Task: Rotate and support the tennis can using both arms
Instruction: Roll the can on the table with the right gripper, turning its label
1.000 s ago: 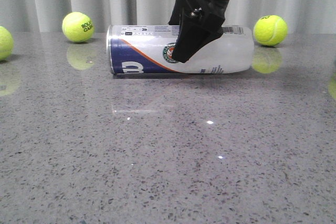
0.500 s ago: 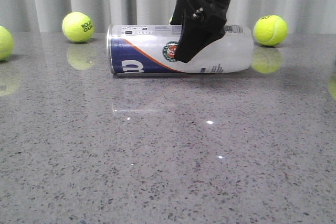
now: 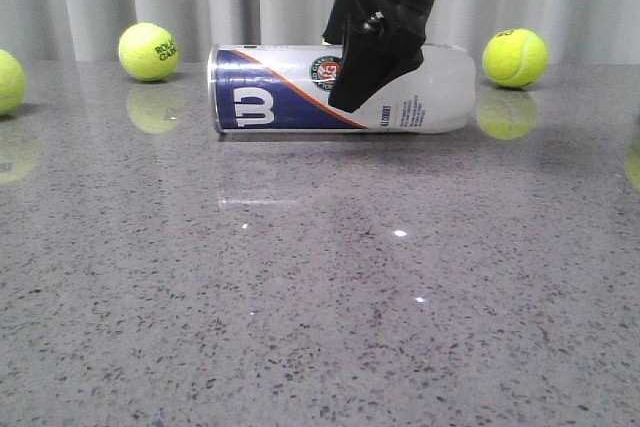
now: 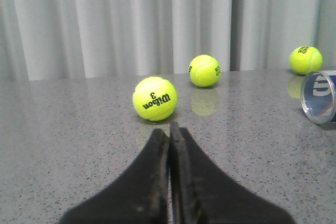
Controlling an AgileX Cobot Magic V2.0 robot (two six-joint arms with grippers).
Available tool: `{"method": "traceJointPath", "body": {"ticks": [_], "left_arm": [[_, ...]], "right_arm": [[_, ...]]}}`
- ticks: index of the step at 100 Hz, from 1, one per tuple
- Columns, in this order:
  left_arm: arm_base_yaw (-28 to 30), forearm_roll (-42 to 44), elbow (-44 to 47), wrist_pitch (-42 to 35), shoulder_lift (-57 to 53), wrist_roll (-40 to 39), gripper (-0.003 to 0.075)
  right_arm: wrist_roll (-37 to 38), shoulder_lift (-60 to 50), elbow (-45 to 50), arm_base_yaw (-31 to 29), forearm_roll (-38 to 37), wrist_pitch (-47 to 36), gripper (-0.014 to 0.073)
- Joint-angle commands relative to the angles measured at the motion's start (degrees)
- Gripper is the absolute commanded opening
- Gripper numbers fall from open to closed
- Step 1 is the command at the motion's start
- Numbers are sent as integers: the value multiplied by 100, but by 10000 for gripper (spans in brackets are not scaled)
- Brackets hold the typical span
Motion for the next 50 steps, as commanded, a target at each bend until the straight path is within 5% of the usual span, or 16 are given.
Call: {"method": "traceJointPath", "body": {"ticks": [1,50], "left_arm": [[6,-32,262,-447,-215,-43,-21],[6,-32,262,-447,-215,-43,-21]], "right_arm": [[-19,-357,-183,10,51,-277,645],[-19,-357,-183,-1,49,-509,645]]}}
